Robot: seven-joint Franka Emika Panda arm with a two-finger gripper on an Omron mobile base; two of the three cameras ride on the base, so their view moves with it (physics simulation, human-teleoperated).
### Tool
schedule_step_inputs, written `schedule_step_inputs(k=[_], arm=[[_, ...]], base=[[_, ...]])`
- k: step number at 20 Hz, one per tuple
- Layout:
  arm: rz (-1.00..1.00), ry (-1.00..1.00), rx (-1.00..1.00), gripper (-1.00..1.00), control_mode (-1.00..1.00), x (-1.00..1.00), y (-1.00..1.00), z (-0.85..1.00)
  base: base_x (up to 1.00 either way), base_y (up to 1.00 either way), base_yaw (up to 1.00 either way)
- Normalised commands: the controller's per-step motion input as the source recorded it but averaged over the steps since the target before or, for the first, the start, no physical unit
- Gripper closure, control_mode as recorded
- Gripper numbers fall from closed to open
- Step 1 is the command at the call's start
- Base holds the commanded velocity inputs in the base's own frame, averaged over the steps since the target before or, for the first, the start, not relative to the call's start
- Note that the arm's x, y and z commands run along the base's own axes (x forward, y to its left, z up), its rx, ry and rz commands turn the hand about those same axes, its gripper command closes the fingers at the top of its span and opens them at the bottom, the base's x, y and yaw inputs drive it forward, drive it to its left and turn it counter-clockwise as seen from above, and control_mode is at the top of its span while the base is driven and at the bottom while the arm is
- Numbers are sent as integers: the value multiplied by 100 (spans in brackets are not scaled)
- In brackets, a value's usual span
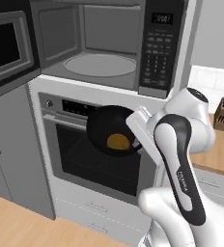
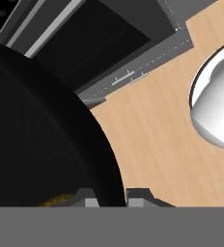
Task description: Pick the avocado from the sink and place it in the bowl. Then pick the bowl and place it in the microwave. Then close the microwave door and press the start button.
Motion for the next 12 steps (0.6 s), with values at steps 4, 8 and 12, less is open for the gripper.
schedule_step_inputs(k=[4, 8, 12], arm=[[0, 0, 0, 100, 100, 0, 0, 0], [0, 0, 0, 100, 100, 0, 0, 0], [0, 0, 0, 100, 100, 0, 0, 0]], base=[[30, 74, -31], [4, 67, -40], [-2, 65, -51]])
